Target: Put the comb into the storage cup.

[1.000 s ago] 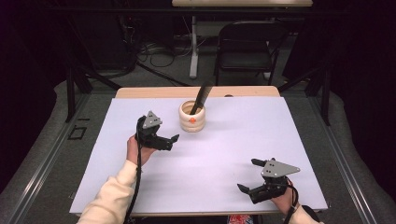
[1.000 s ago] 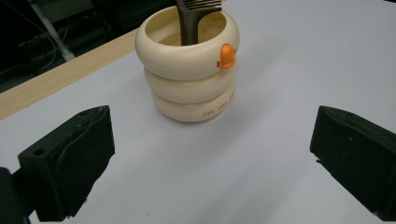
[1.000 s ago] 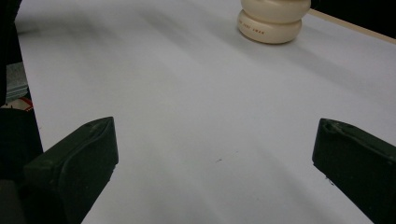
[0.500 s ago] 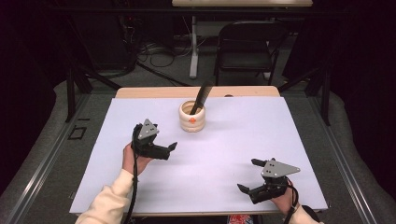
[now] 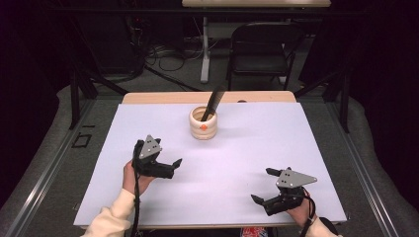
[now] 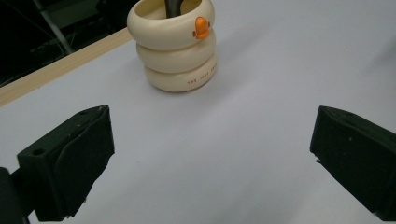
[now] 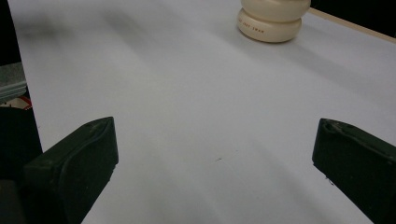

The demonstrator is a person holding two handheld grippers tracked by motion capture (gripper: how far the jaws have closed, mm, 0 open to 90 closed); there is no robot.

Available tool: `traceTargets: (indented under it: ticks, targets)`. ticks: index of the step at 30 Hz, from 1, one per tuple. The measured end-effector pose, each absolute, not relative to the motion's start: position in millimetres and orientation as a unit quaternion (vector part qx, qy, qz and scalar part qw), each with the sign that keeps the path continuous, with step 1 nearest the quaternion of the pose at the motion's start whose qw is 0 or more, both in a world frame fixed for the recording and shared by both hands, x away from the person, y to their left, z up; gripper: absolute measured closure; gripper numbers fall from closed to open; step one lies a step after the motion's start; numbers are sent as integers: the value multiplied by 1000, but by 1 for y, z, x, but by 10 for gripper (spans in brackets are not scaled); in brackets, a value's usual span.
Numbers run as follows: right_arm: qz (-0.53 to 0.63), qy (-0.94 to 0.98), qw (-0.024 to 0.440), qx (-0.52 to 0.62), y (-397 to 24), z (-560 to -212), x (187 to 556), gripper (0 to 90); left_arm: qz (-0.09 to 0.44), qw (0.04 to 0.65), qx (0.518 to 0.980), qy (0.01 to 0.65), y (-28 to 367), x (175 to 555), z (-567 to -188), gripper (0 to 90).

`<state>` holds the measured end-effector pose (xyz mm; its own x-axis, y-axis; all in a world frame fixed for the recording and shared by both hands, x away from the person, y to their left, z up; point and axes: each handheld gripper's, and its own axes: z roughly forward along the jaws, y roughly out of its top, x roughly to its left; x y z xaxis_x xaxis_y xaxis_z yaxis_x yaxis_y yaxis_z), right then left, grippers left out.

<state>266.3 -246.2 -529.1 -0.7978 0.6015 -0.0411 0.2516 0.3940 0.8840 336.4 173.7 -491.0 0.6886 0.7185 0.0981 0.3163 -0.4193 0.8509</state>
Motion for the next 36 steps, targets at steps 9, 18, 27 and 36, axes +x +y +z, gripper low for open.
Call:
traceTargets:
  ticks: [9,18,27,36]
  targets:
    - [485,815,181,262,-246,-529,266,0,237,434,806,324,183,322,-494,0]
    - [484,815,181,262,-245,-530,266,0,242,433,804,328,190,309,-498,0]
    - [483,816,182,261,-245,-530,267,0,241,431,803,333,193,303,-502,0]
    - [481,817,183,261,-245,-530,266,0,241,429,803,337,196,297,-506,0]
